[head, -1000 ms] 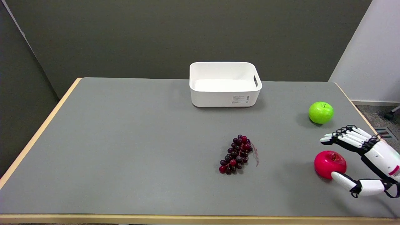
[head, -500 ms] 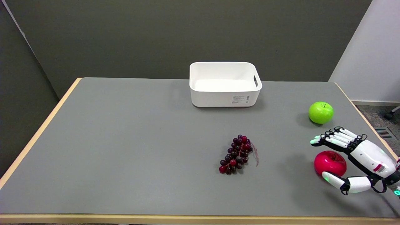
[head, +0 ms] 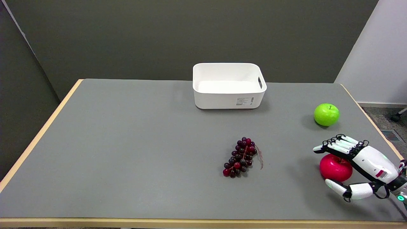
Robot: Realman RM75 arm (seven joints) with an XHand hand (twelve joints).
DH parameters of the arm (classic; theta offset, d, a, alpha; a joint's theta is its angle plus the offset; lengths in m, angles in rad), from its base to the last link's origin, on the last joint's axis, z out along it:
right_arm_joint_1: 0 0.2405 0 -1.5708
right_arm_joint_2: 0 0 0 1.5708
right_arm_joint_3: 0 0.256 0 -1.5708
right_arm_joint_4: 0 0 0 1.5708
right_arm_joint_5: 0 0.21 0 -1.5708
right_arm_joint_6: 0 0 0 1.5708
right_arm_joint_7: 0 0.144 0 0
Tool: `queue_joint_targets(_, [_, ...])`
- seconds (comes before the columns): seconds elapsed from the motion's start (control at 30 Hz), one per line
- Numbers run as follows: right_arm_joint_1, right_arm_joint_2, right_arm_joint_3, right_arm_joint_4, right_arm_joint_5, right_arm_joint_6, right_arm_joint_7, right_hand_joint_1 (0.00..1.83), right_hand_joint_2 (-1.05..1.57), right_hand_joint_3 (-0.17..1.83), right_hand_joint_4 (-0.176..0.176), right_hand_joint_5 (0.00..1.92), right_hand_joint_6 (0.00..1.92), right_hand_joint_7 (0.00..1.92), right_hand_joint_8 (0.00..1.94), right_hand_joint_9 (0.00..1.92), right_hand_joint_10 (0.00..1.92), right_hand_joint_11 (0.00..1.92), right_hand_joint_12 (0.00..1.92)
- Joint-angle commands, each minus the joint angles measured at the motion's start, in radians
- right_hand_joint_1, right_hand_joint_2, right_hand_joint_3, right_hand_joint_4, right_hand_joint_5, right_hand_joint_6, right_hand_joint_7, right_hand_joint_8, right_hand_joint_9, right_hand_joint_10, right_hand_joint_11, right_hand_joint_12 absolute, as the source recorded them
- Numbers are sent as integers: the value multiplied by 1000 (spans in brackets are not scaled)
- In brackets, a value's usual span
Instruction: Pick up the red apple.
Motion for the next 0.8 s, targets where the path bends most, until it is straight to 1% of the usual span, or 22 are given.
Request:
queue_joint_targets(0.03, [10,-6,-21,-22,-11,21,-89,790,674,925,153,401,868,550,639,486,1010,281,1379])
queue_joint_targets(0.13, [11,-6,-21,-22,-11,21,-96,902,690,936,173,439,986,605,760,544,1077,317,1413])
queue_joint_targets(0.27, [14,-6,-21,-22,-11,19,-96,985,750,948,176,489,1154,680,957,635,1192,361,1439])
queue_joint_targets(0.3, [16,-6,-21,-22,-11,17,-96,1011,800,882,155,505,1221,703,1016,654,1219,369,1446])
queue_joint_targets(0.33, [16,-6,-21,-22,-11,17,-96,1061,959,603,80,533,1381,741,1148,675,1241,377,1465])
queue_joint_targets(0.37, [16,-6,-21,-22,-11,17,-96,1119,1141,283,-7,566,1566,785,1300,699,1267,385,1486])
queue_joint_targets(0.4, [16,-6,-21,-22,-11,17,-96,1139,1181,202,-34,578,1595,808,1326,725,1262,420,1470])
queue_joint_targets(0.43, [16,-6,-21,-22,-11,17,-96,1148,1179,192,-44,584,1577,823,1313,752,1248,464,1443])
queue_joint_targets(0.47, [17,-6,-21,-22,-11,16,-97,1207,1162,198,-75,594,1565,839,1301,744,1303,472,1453])
queue_joint_targets(0.5, [19,-6,-21,-22,-11,14,-98,1292,1138,210,-120,606,1554,857,1289,723,1391,467,1478])
queue_joint_targets(0.53, [19,-5,-21,-22,-11,13,-98,1336,1123,220,-142,610,1547,862,1282,721,1436,465,1496])
queue_joint_targets(0.6, [21,-5,-21,-22,-9,11,-108,1338,1110,240,-142,597,1543,838,1283,775,1440,469,1524])
queue_joint_targets(0.67, [21,-5,-21,-22,-6,12,-122,1339,1105,248,-143,601,1537,843,1279,778,1443,480,1512])
queue_joint_targets(0.8, [25,-5,-21,-18,-5,11,-123,1343,1050,347,-142,617,1523,855,1257,806,1468,498,1513])
